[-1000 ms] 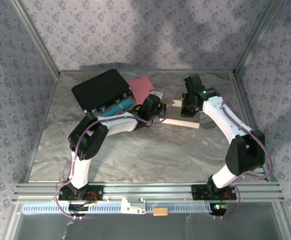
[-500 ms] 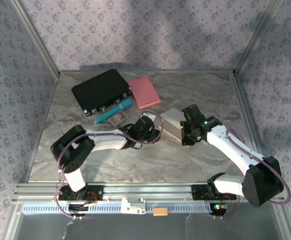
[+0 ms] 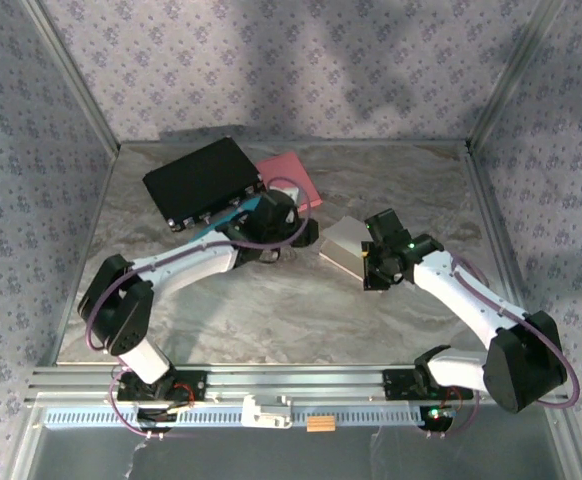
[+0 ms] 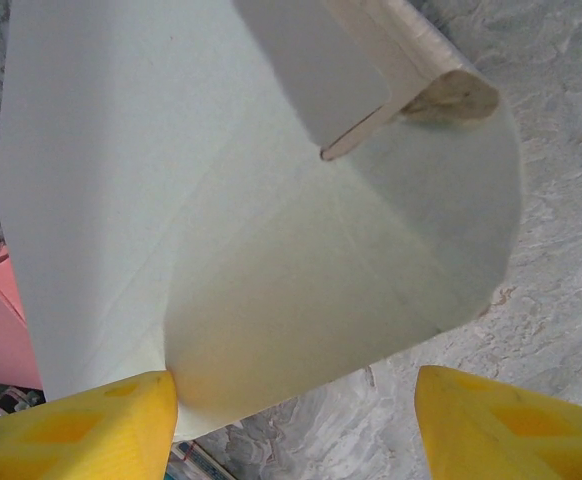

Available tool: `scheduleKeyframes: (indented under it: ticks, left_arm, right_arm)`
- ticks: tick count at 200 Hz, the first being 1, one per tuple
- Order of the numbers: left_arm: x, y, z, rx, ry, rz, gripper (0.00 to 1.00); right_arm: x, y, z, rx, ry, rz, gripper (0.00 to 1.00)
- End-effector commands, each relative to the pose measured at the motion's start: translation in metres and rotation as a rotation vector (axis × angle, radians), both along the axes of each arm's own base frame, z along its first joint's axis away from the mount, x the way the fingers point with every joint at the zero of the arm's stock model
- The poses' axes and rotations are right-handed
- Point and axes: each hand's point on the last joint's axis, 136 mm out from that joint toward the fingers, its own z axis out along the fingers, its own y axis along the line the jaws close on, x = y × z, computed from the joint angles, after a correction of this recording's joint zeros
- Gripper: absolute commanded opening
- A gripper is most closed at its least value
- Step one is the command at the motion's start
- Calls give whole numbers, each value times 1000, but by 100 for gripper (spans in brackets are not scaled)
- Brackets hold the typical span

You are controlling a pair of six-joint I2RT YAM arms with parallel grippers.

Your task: Fold the paper box

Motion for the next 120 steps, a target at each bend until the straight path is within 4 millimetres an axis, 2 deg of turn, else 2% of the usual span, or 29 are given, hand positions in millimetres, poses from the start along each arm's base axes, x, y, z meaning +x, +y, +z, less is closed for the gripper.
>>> scheduleKeyframes:
  ticks: [1,23,49,66,76,90,95,99,120]
  left_arm:
    - [-3,1,-7,33,125,-10,51]
    - [14,-9,-2,19,157,-36,53]
    - [35,-40,-1,-13,184,-153,53]
    - [40,-55,-19,51,233,-228,54]
    - [38,-63,-33,69,286,-269,54]
    - [38,-74,-42,76,299,-311,54]
    - [34,-75,-51,97,316,-324,54]
    - [39,-79,-43,95,289,-332,54]
    - [33,-70,-61,207,322,-331,54]
  right_arm:
    - [-12,-12,-6,-34,37,3,66]
    - [-12,-15,-8,-31,35,31,66]
    - [-5,-16,-6,-50,21,130,67]
    - [-8,-16,-7,-56,68,222,68]
    - [-8,-16,-7,-61,82,271,68]
    - [-12,-19,-7,-69,107,325,69]
    - [-13,-20,-8,-73,110,339,69]
    - [-14,-21,-9,-75,115,346,69]
    - [-16,-29,-13,-79,123,368,69]
